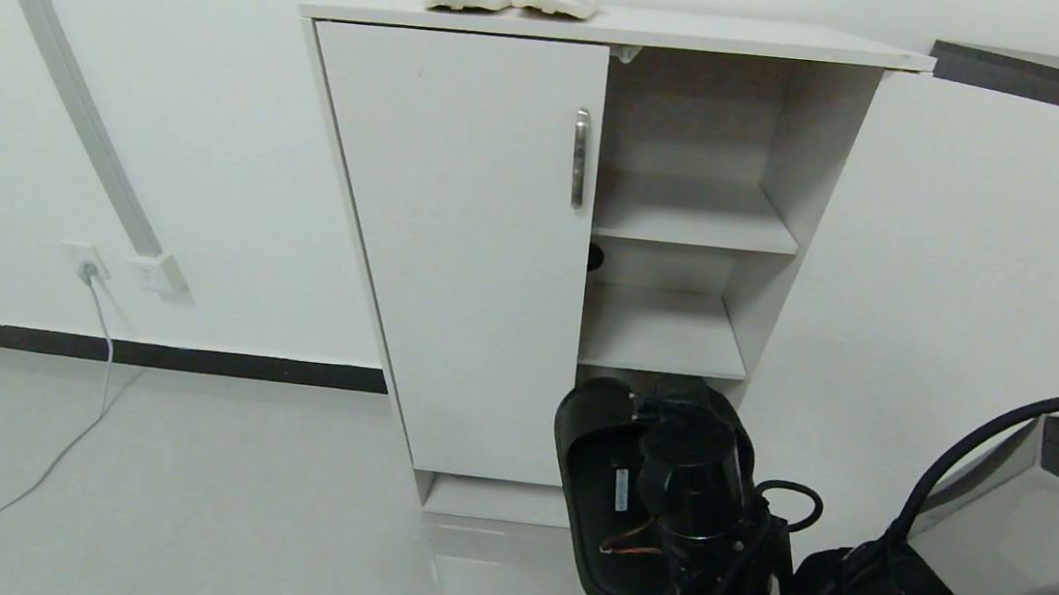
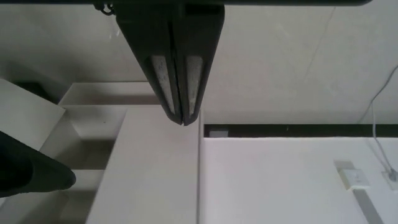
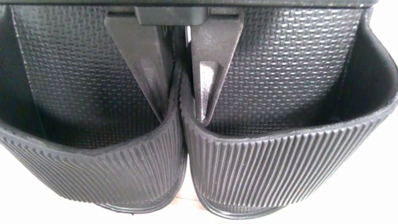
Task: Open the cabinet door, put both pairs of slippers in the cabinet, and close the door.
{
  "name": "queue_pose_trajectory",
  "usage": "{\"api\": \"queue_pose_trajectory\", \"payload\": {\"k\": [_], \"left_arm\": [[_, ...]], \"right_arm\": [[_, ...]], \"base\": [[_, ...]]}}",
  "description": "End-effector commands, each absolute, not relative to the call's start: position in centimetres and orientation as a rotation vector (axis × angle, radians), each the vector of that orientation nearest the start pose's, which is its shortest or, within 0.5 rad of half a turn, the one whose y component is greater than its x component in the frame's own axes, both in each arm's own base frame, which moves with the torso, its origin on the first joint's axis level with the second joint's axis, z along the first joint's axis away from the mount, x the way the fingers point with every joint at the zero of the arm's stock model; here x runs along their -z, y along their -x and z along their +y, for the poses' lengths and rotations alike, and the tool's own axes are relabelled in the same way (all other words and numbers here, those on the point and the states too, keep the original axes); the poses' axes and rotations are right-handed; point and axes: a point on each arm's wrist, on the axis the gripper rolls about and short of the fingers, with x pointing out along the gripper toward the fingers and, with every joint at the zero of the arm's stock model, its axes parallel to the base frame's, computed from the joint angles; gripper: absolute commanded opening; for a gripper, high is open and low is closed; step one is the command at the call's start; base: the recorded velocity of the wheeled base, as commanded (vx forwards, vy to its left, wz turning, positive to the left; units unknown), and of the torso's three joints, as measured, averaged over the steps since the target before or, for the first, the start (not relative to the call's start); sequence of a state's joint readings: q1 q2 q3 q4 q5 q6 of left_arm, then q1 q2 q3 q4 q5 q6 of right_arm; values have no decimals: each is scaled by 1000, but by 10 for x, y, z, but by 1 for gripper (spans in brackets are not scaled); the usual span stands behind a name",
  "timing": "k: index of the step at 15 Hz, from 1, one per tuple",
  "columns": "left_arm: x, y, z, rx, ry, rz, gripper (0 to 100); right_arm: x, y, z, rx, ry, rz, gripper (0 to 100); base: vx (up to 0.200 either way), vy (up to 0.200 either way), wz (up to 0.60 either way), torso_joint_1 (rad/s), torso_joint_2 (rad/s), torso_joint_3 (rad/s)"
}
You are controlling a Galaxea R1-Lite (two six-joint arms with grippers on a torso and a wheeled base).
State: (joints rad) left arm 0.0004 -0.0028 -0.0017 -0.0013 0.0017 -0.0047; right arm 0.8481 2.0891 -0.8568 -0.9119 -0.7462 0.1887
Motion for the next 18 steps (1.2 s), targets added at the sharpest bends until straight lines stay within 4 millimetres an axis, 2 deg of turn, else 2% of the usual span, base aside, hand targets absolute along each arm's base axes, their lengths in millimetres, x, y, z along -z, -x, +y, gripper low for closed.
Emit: {"api": "queue_pose_trajectory", "payload": {"k": [1, 8, 18], "left_arm": [[-76, 23, 0, -3, 6, -3, 0], [-76, 23, 0, -3, 5, -3, 0], [-76, 23, 0, 2, 5, -2, 0]], "right_arm": [[-89, -258, 266, -72, 42, 234, 0], [-78, -281, 255, -9, 37, 242, 0], [-71, -284, 257, -6, 34, 238, 0]], "base": [[0, -200, 0, 2, 2, 7], [0, 0, 0, 0, 0, 0], [0, 0, 0, 0, 0, 0]]}}
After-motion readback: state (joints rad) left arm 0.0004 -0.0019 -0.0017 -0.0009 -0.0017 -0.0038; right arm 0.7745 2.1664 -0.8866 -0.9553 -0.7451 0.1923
